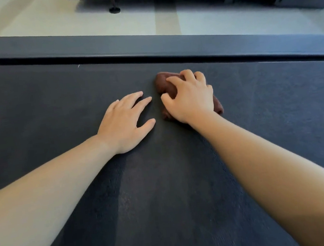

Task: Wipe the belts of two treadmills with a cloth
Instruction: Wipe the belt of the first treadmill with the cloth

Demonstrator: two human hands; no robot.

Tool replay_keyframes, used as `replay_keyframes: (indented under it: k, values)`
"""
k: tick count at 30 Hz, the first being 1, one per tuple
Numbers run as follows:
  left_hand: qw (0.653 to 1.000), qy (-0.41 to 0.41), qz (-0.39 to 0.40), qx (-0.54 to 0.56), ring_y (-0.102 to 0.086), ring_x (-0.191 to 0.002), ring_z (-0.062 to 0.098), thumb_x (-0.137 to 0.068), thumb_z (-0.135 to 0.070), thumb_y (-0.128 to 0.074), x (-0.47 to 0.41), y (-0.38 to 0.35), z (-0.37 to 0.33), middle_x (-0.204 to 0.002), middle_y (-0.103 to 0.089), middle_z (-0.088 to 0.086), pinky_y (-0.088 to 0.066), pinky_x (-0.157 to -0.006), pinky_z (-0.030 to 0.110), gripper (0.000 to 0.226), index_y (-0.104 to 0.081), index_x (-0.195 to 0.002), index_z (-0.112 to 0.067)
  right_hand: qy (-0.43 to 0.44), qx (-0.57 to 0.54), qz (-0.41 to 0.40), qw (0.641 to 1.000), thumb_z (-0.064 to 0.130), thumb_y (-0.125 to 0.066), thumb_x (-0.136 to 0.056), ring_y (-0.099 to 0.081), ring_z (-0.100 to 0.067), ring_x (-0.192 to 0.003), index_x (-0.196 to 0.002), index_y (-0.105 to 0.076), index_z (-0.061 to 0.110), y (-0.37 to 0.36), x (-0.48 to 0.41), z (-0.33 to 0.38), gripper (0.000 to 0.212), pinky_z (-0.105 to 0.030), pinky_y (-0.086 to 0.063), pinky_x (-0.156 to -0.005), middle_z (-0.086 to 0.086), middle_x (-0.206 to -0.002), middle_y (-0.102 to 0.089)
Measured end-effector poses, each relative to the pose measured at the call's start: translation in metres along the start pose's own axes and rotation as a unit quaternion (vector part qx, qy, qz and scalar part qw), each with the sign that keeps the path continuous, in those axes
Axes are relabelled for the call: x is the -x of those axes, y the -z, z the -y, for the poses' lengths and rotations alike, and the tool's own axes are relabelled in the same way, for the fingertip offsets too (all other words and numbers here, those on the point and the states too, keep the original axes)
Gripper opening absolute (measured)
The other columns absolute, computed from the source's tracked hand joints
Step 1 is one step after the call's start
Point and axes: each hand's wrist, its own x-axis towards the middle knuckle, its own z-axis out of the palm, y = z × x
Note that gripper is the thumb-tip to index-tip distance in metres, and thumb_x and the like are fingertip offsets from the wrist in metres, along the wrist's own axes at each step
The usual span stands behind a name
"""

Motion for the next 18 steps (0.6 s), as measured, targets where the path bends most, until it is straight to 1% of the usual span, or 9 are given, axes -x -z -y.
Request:
replay_keyframes:
  k: [2, 5, 9, 13, 16, 18]
  values:
    - [1.000, -0.005, -0.010, 0.001, -0.020, -0.141, 0.013, -0.087, -0.055, -0.037, -0.001, -0.003, 0.002, -0.153, -0.026, -0.005, -0.015, -0.115, 0.039, 0.063, -0.033, -0.144, -0.029, -0.003, 0.000, -0.007, 1.000, 0.053, -0.040, -0.079, -0.035, -0.031, -0.120, -0.120, -0.057, 0.031, -0.007, -0.028, 0.002, 0.049, -0.049, -0.034, -0.090, -0.003, -0.131, -0.046]
    - [1.000, -0.009, -0.019, 0.004, -0.021, -0.141, 0.014, -0.089, -0.053, -0.040, -0.002, -0.005, 0.003, -0.152, -0.027, -0.004, -0.015, -0.115, 0.040, 0.060, -0.034, -0.143, -0.029, -0.016, 0.007, 0.005, 1.000, 0.053, -0.040, -0.081, -0.035, -0.030, -0.120, -0.126, -0.054, 0.032, -0.013, -0.062, 0.006, 0.052, -0.049, -0.035, -0.090, -0.004, -0.131, -0.045]
    - [1.000, -0.006, -0.018, 0.016, -0.020, -0.141, 0.013, -0.089, -0.053, -0.042, -0.001, -0.003, 0.002, -0.152, -0.027, -0.005, -0.015, -0.115, 0.040, 0.059, -0.034, -0.143, -0.029, -0.019, 0.026, 0.024, 0.999, 0.054, -0.040, -0.083, -0.034, -0.032, -0.122, -0.130, -0.050, 0.031, -0.011, -0.070, 0.005, 0.053, -0.050, -0.035, -0.093, -0.005, -0.135, -0.042]
    - [1.000, 0.006, -0.009, 0.026, -0.020, -0.141, 0.016, -0.091, -0.051, -0.042, 0.001, 0.000, -0.001, -0.153, -0.026, -0.004, -0.015, -0.116, 0.040, 0.059, -0.034, -0.144, -0.026, -0.008, 0.033, 0.040, 0.999, 0.053, -0.041, -0.083, -0.032, -0.031, -0.124, -0.129, -0.050, 0.030, 0.002, -0.023, 0.005, 0.052, -0.049, -0.035, -0.091, -0.004, -0.136, -0.042]
    - [0.999, 0.018, 0.020, 0.017, -0.013, -0.144, 0.018, -0.095, -0.047, -0.036, 0.011, 0.003, -0.002, -0.157, -0.018, 0.000, -0.012, -0.116, 0.040, 0.058, -0.027, -0.147, -0.023, 0.005, 0.018, 0.014, 1.000, 0.052, -0.043, -0.082, -0.032, -0.030, -0.124, -0.125, -0.053, 0.031, 0.012, 0.042, 0.010, 0.050, -0.048, -0.036, -0.090, -0.002, -0.136, -0.043]
    - [0.999, 0.005, 0.048, -0.003, -0.008, -0.145, 0.019, -0.096, -0.047, -0.031, 0.032, 0.006, 0.003, -0.158, -0.012, 0.000, -0.010, -0.116, 0.041, 0.059, -0.021, -0.149, -0.023, 0.006, 0.008, 0.001, 1.000, 0.053, -0.042, -0.080, -0.031, -0.029, -0.125, -0.124, -0.054, 0.032, 0.019, 0.086, 0.019, 0.049, -0.049, -0.036, -0.089, 0.000, -0.136, -0.043]
